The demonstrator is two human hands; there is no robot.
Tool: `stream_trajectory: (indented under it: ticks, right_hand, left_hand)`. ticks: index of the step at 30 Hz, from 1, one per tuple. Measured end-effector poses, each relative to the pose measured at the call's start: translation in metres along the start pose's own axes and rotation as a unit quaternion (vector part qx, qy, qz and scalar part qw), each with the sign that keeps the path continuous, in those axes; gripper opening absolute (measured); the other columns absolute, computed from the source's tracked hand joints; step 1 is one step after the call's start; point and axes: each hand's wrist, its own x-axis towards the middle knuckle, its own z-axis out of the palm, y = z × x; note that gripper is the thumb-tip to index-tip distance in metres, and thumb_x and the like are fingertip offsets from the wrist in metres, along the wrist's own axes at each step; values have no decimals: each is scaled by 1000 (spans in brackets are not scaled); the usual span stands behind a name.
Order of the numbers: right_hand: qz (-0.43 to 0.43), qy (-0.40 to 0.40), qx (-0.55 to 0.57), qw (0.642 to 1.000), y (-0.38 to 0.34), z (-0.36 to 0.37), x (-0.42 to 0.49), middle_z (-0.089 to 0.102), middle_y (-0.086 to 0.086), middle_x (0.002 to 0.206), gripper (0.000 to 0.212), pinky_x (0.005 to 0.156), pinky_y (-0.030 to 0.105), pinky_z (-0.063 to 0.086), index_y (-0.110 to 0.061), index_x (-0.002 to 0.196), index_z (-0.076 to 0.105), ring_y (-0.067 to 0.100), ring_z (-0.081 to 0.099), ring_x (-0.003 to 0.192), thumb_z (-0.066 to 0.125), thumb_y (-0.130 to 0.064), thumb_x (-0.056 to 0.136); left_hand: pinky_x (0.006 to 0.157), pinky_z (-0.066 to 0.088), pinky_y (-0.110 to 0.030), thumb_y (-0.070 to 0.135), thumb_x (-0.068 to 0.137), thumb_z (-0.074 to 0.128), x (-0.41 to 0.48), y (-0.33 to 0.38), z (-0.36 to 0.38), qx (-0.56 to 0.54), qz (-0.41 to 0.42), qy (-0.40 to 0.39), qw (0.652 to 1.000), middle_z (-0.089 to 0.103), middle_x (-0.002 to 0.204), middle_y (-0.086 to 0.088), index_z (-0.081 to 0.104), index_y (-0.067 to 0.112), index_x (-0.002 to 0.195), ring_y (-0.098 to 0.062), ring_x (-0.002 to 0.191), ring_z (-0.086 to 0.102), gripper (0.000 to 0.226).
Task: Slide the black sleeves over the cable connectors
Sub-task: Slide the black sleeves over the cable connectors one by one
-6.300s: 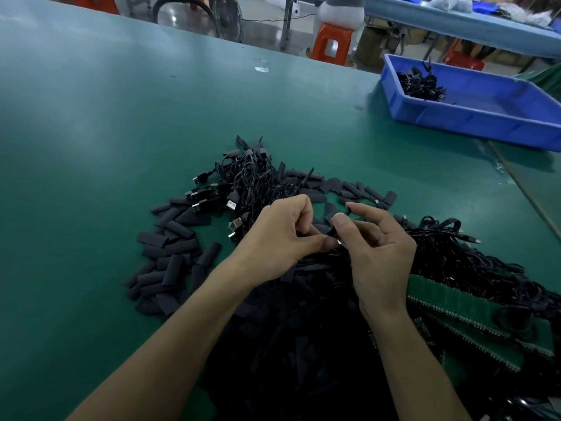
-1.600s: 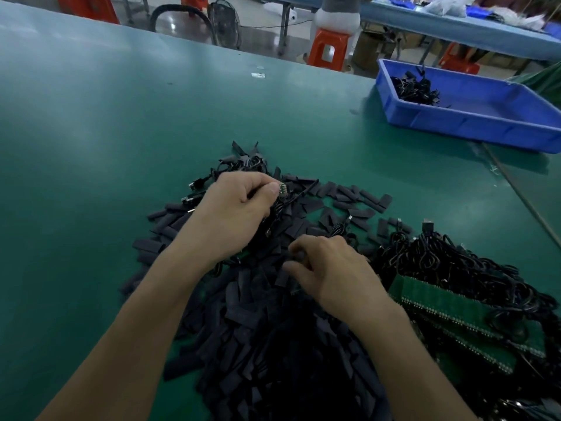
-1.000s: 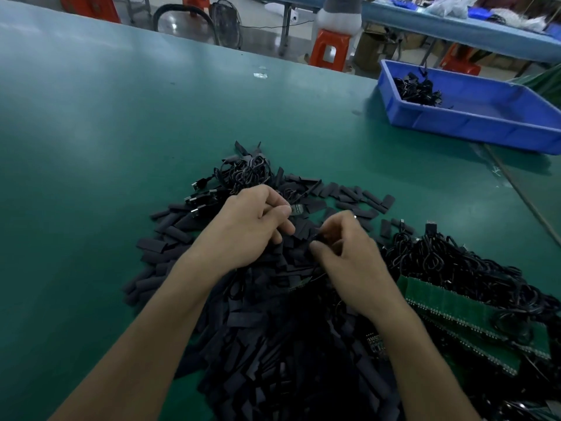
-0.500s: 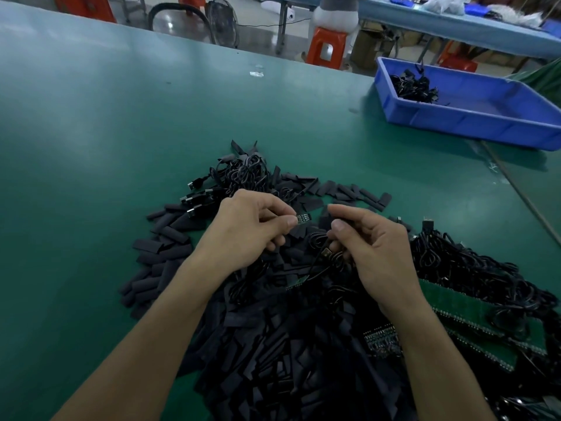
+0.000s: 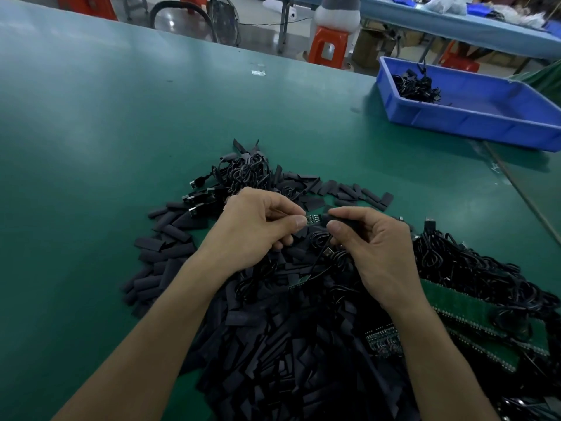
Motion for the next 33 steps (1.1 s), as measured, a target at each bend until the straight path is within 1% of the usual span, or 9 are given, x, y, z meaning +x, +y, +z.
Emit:
stream_trajectory:
  ticks: [3, 7, 9, 12, 17, 24, 28, 31, 33]
  right_hand:
    - [-3, 2, -8, 1000, 0, 0, 0, 74, -8, 79, 20, 71, 18, 55, -34, 95, 70, 8, 70, 70, 75, -15, 87]
    - [-3, -2, -4, 1000, 0, -3, 0, 74, -7, 75, 18, 71, 19, 56, -31, 95, 72, 9, 71, 68, 76, -16, 86]
    - [-2, -15, 4, 1000, -1, -5, -1, 75, -7, 76, 17, 70, 17, 55, -30, 96, 72, 9, 71, 67, 77, -19, 84]
    - [10, -36, 19, 999, -3, -9, 0, 76, -9, 80, 22, 69, 16, 55, -31, 98, 73, 11, 72, 68, 76, -31, 76]
    - [19, -38, 25, 999, -3, -11, 1, 77, -8, 83, 28, 67, 16, 55, -31, 99, 73, 11, 72, 67, 78, -36, 72]
    - [20, -52, 53, 997, -3, -12, 0, 75, -2, 74, 27, 62, 12, 51, -24, 99, 75, 9, 69, 62, 77, -30, 74]
    - [25, -61, 40, 997, -3, -12, 2, 76, -3, 77, 28, 64, 14, 52, -24, 100, 75, 10, 71, 64, 78, -32, 73]
    - [24, -84, 48, 995, -2, -14, 3, 77, -2, 80, 27, 66, 16, 53, -26, 99, 76, 11, 71, 66, 79, -32, 73]
    - [22, -108, 53, 993, -3, -15, 3, 77, 0, 81, 26, 68, 18, 55, -27, 99, 76, 13, 71, 67, 79, -32, 73]
  left_hand:
    - [60, 55, -19, 20, 90, 75, 0, 0, 2, -2, 2, -10, 1000, 75, 72, 0, 76, 27, 86, -11, 62, 70, 8]
    - [59, 54, -17, 19, 91, 74, 0, 0, 2, -2, 2, -12, 1000, 75, 72, 1, 76, 26, 86, -9, 61, 70, 8]
    - [58, 53, -17, 18, 91, 74, 0, 0, 2, -4, 0, -11, 1000, 75, 72, 1, 76, 25, 86, -8, 60, 69, 9]
    - [58, 53, -18, 17, 92, 73, 0, 0, 3, -6, -3, -10, 1000, 74, 71, 1, 76, 23, 87, -7, 60, 68, 8]
    - [57, 52, -16, 17, 92, 72, -1, 1, 3, -3, -2, -15, 1000, 74, 70, 2, 77, 21, 88, -6, 58, 66, 7]
    - [55, 51, -17, 20, 92, 73, 0, -1, 4, -18, -6, -20, 1000, 74, 70, 0, 76, 20, 86, -9, 58, 67, 7]
    - [55, 51, -18, 19, 93, 72, -1, -2, 5, -24, -4, -28, 999, 74, 72, -1, 76, 20, 88, -8, 59, 66, 6]
    - [56, 51, -17, 19, 93, 72, -1, 0, 4, -25, 3, -39, 999, 74, 72, 1, 77, 19, 91, -7, 60, 67, 5]
    - [57, 53, -19, 18, 92, 72, -2, 1, 4, -27, 6, -49, 998, 74, 73, -1, 77, 19, 91, -10, 62, 68, 5]
